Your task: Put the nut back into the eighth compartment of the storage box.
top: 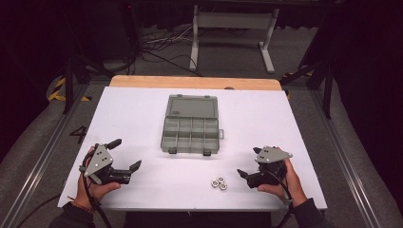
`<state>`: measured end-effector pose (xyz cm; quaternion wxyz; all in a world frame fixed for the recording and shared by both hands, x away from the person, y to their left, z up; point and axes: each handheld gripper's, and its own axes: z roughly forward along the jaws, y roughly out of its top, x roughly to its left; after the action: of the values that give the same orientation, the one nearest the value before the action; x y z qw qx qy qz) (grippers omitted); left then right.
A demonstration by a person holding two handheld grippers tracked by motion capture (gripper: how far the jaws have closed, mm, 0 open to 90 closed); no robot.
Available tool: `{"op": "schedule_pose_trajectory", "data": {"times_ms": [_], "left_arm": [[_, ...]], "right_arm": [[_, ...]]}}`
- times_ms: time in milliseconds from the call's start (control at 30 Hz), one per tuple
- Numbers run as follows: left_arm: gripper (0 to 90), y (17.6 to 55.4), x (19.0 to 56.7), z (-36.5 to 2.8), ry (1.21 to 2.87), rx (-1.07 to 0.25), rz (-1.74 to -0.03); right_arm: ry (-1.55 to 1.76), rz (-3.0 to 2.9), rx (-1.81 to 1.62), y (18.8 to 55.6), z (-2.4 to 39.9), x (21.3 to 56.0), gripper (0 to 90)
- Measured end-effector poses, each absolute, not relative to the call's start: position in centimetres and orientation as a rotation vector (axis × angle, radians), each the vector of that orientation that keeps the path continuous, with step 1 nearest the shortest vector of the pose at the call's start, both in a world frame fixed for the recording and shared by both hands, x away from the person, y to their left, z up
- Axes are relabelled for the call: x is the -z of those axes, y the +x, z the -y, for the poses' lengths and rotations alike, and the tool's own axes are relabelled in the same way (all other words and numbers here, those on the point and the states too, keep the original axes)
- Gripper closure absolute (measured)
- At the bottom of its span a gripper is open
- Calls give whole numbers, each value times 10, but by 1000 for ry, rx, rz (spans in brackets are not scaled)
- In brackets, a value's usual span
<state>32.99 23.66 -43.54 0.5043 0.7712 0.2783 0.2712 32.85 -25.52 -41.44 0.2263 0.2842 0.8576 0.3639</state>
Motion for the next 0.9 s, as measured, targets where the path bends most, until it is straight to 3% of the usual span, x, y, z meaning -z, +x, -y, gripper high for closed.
{"op": "schedule_pose_trajectory", "data": {"times_ms": [200,267,467,900], "left_arm": [[39,332,437,-235,1877,-645,-669],[41,333,439,-234,1886,-636,-675],[41,334,440,-233,1901,-629,-670],[46,335,442,-230,1936,-600,-663]], "right_arm": [[722,-2579,-895,325,232,407,88],[702,-2669,-799,326,223,407,148],[643,-2809,-633,326,202,406,210],[475,-3025,-410,332,168,416,525]]}}
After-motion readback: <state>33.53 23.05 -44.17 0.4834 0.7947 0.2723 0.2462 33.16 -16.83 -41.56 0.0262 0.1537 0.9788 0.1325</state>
